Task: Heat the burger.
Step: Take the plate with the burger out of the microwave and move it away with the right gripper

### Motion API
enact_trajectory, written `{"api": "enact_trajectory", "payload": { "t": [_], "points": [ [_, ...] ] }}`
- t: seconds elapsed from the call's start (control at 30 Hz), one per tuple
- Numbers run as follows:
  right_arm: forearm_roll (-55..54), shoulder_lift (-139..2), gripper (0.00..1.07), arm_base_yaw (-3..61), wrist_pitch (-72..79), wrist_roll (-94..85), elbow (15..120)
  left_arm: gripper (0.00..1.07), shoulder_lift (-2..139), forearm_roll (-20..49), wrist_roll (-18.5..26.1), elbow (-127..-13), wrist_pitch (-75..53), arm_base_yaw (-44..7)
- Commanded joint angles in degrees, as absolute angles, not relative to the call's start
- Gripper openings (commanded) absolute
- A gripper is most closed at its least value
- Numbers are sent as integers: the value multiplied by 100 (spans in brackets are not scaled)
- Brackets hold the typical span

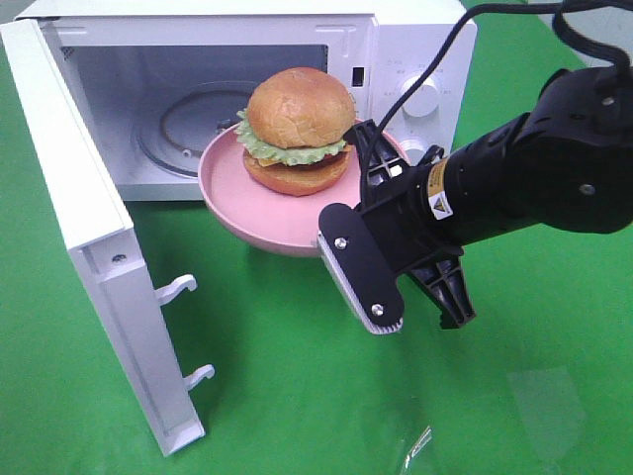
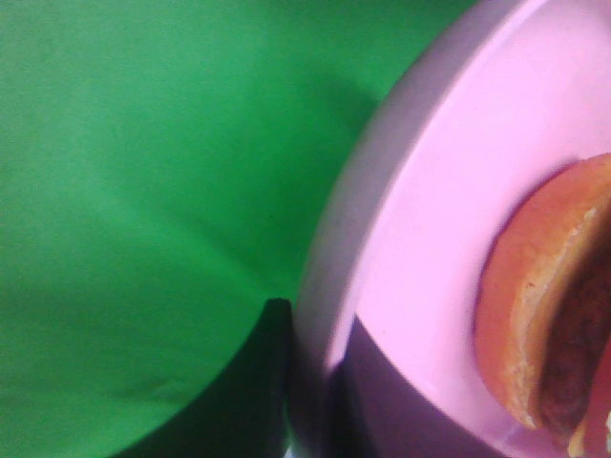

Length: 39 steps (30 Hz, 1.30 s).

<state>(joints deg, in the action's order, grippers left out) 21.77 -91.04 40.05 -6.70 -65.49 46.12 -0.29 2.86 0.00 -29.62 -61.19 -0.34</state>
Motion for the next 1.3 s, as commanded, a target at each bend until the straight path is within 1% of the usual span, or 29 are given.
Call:
{"api": "enact_trajectory", "payload": {
  "t": [0.03, 0.27, 0.53, 0.7, 0.83, 0.93, 1.13, 1.17, 1.27, 1.3],
  "points": [
    [2206, -8583, 0, 3953, -619, -6411, 4377, 100, -115, 286, 0, -2962, -6136, -23],
    [2200, -7958, 0, 3953, -928, -6325, 4011, 100, -115, 286, 0, -2962, -6136, -23],
    [2212, -7007, 0, 3953, -1627, -6068, 3610, 100, -115, 286, 0, -2962, -6136, -23],
    [2217, -6658, 0, 3953, -1994, -5793, 3512, 100, -115, 286, 0, -2962, -6136, -23],
    [2263, -6159, 0, 3953, -2670, -5260, 3501, 100, -115, 286, 0, -2962, -6136, -23],
    [2303, -6085, 0, 3953, -2785, -5134, 3501, 100, -115, 286, 0, -2962, -6136, -23],
    [2681, -5793, 0, 3953, -3507, -4131, 3501, 100, -115, 286, 0, -2962, -6136, -23],
    [2859, -5770, 0, 3953, -3759, -3633, 3501, 100, -115, 286, 0, -2962, -6136, -23],
    [3071, -5770, 0, 3953, -3959, -3134, 3501, 100, -115, 286, 0, -2962, -6136, -23],
    [3358, -5770, 0, 3953, -4108, -2544, 3501, 100, -115, 286, 0, -2962, -6136, -23]
  ]
}}
